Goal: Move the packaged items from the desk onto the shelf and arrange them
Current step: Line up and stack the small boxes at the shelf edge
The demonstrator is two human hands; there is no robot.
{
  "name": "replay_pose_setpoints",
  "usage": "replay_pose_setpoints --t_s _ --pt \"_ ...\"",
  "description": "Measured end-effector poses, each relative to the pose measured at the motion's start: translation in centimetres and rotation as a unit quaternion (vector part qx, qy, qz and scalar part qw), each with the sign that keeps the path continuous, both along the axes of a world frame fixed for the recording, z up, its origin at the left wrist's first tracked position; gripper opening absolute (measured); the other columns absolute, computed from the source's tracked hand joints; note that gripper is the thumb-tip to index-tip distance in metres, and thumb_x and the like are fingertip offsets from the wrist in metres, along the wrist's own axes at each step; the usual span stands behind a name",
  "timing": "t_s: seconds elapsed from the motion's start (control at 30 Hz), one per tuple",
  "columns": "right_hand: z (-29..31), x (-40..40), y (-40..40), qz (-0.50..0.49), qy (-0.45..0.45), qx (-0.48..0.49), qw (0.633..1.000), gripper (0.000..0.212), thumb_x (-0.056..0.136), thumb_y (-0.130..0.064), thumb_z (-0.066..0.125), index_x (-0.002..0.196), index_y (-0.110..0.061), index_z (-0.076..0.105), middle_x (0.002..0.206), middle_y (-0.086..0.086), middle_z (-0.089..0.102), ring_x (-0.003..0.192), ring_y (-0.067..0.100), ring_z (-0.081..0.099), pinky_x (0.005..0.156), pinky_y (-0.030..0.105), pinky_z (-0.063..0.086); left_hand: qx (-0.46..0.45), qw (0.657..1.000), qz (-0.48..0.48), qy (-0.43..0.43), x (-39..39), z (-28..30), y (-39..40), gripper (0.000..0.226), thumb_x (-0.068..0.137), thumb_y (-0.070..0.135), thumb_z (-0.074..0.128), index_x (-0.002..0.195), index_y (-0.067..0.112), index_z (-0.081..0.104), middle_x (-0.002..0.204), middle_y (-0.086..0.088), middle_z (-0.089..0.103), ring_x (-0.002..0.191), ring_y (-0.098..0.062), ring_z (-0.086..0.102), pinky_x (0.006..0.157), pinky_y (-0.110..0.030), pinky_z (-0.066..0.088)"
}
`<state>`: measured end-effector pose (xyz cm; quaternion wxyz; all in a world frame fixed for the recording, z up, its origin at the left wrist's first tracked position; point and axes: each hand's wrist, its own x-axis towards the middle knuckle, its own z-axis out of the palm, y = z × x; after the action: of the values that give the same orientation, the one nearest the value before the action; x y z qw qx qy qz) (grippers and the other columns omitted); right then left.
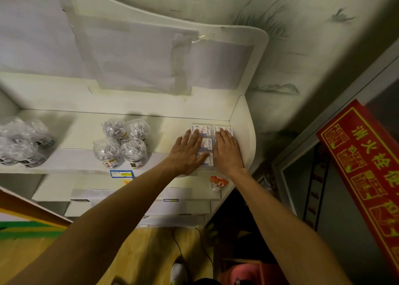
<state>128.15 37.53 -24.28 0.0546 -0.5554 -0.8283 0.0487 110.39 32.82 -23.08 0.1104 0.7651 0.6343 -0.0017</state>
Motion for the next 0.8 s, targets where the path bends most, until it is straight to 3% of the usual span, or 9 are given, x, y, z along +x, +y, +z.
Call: replay_pose_setpoints --t_s 0.4,0.6,0.7,0.8 --pt "-0.1 0.1 -0.1 -0.004 0.005 0.002 1.000 0.072 0.104 -0.043 0.043 0.160 -0.011 0.010 0.168 0.008 0.008 0.155 0.023 0.000 0.126 0.040 0.002 0.026 1.000 0.010 0.010 0.3 -0.5 -0.3 0.080 0.098 0.066 0.007 0.158 0.015 -0.010 0.166 -0.007 -0.016 0.153 -0.027 -0.013 0.124 -0.048 -0.001" --pt "-0.7 -0.2 -0.6 -0.003 0.002 -0.020 1.000 0.079 0.101 -0.047 0.047 0.160 -0.011 0.009 0.168 0.008 0.007 0.155 0.024 0.000 0.125 0.040 0.001 0.049 0.997 0.050 -0.037 0.8 -0.6 -1.6 0.083 0.096 0.070 0.009 0.158 0.018 -0.012 0.166 -0.005 -0.017 0.153 -0.024 -0.013 0.124 -0.046 -0.003" --pt "-0.8 0.3 -0.4 -0.011 0.009 -0.020 1.000 0.074 0.103 -0.046 0.043 0.160 -0.012 0.009 0.169 0.007 0.007 0.155 0.022 0.000 0.123 0.037 -0.001 0.074 0.995 0.045 -0.056 0.6 0.3 -1.8 0.082 0.097 0.069 0.010 0.159 0.018 -0.006 0.166 -0.005 -0.013 0.153 -0.023 -0.010 0.125 -0.044 -0.001" --pt "0.1 0.8 0.2 -0.008 0.013 -0.039 0.999 0.089 0.096 -0.057 0.050 0.160 -0.011 0.007 0.168 0.008 0.005 0.155 0.024 -0.002 0.126 0.041 0.002 0.101 0.993 0.047 -0.042 -0.7 2.4 -1.5 0.080 0.099 0.067 0.010 0.160 0.015 0.005 0.167 -0.008 -0.005 0.154 -0.024 -0.003 0.125 -0.041 0.000"
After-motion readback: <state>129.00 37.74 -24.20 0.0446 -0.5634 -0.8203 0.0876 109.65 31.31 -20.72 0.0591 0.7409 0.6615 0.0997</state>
